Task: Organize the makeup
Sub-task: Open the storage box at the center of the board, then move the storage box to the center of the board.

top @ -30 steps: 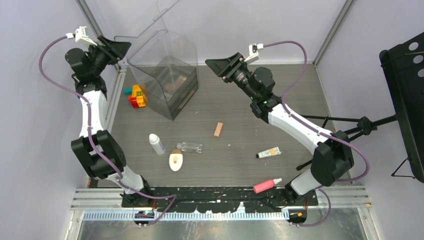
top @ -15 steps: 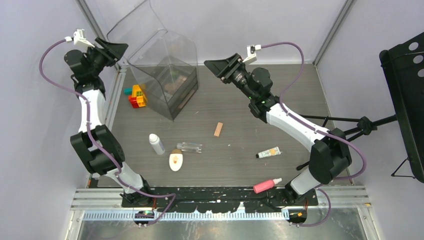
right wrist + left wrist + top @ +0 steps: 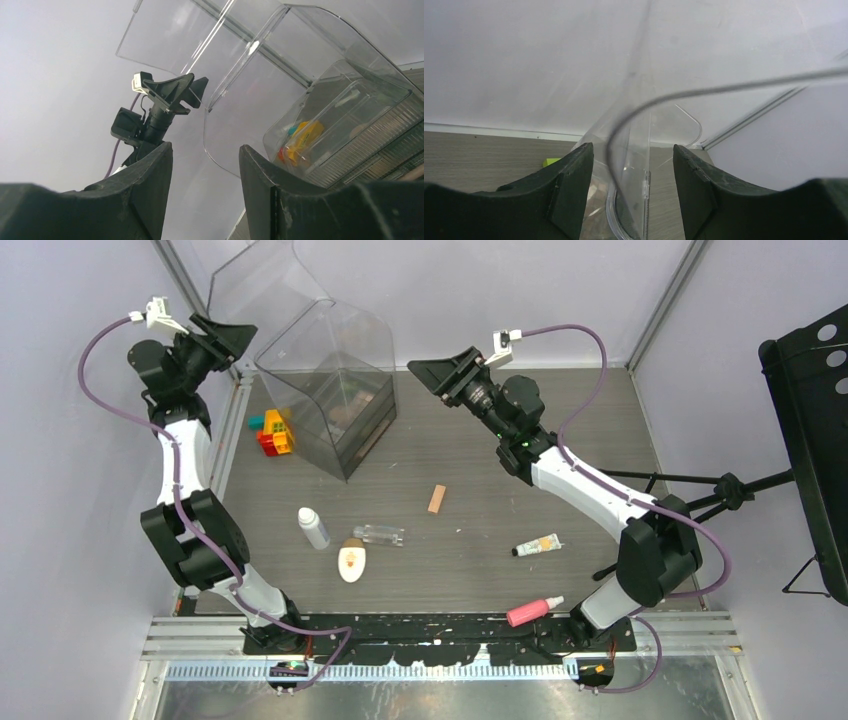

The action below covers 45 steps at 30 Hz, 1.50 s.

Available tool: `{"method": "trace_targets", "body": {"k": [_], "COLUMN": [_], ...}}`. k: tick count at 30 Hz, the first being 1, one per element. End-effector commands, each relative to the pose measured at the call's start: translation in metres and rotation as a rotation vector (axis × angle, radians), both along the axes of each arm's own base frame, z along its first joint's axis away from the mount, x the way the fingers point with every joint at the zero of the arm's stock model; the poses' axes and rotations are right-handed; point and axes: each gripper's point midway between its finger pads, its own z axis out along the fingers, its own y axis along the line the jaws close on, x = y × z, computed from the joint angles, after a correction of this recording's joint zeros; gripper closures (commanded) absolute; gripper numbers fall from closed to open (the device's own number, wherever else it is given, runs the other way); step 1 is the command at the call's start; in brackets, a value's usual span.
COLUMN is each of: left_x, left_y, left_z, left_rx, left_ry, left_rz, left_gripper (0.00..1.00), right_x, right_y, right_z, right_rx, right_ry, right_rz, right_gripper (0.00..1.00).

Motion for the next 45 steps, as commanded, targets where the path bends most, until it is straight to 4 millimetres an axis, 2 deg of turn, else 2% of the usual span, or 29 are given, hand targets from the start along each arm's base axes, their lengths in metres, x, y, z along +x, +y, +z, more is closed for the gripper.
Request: {"method": "trace_targets", "body": {"k": [1, 5, 11, 14, 17, 21, 27, 29, 32, 33, 35, 37, 45], "left_x": [-0.004, -0.004, -0.005, -0.006, -0.008, -0.012, -0.018, -0.019, -0.020, -0.020, -0.023, -0.025, -0.029], "left_y": [0.001, 0.001, -0.001, -0.002, -0.004, -0.010, -0.018, -0.020, -0.024, -0.025, -0.026, -0.028, -0.031], "left_z": [0.009, 0.005, -0.006, -0.012, -0.015, -0.014, -0.025, -0.029, -0.034, -0.036, -0.042, -0.045, -0.051], "left_rx": [0.025, 0.024, 0.017, 0.006, -0.005, -0.005, 0.017, 0.016, 0.015, 0.014, 0.012, 0.012, 0.025], "left_ry": [-0.047, -0.039, -0.020, -0.010, -0.005, -0.004, 0.038, 0.045, 0.063, 0.070, 0.084, 0.090, 0.109], "left_rz": [-0.006, -0.007, -0.018, -0.021, -0.027, -0.036, -0.026, -0.025, -0.036, -0.039, -0.039, -0.039, -0.037], "left_gripper": [0.38, 0.38, 0.38, 0.37, 0.37, 0.37, 0.37, 0.36, 0.36, 0.36, 0.36, 0.36, 0.36], "right_x": [-0.007, -0.005, 0.004, 0.015, 0.031, 0.050, 0.060, 0.062, 0.074, 0.078, 0.086, 0.093, 0.114], "right_y": [0.000, -0.001, 0.000, 0.001, 0.003, 0.018, 0.066, 0.081, 0.089, 0.093, 0.097, 0.102, 0.103], "right_z": [0.016, 0.010, -0.012, -0.032, -0.060, -0.106, -0.145, -0.155, -0.165, -0.161, -0.166, -0.177, -0.200], "right_rx": [0.034, 0.022, -0.043, -0.120, -0.228, -0.368, -0.472, -0.499, -0.534, -0.538, -0.564, -0.595, -0.681], "right_ry": [-0.052, -0.043, 0.006, 0.054, 0.123, 0.235, 0.297, 0.306, 0.325, 0.317, 0.328, 0.348, 0.393], "right_rz": [0.012, 0.007, -0.022, -0.058, -0.095, -0.104, -0.062, -0.054, -0.100, -0.112, -0.131, -0.151, -0.253], "right_gripper": [0.44, 0.44, 0.44, 0.44, 0.44, 0.43, 0.40, 0.40, 0.39, 0.39, 0.38, 0.38, 0.37]}}
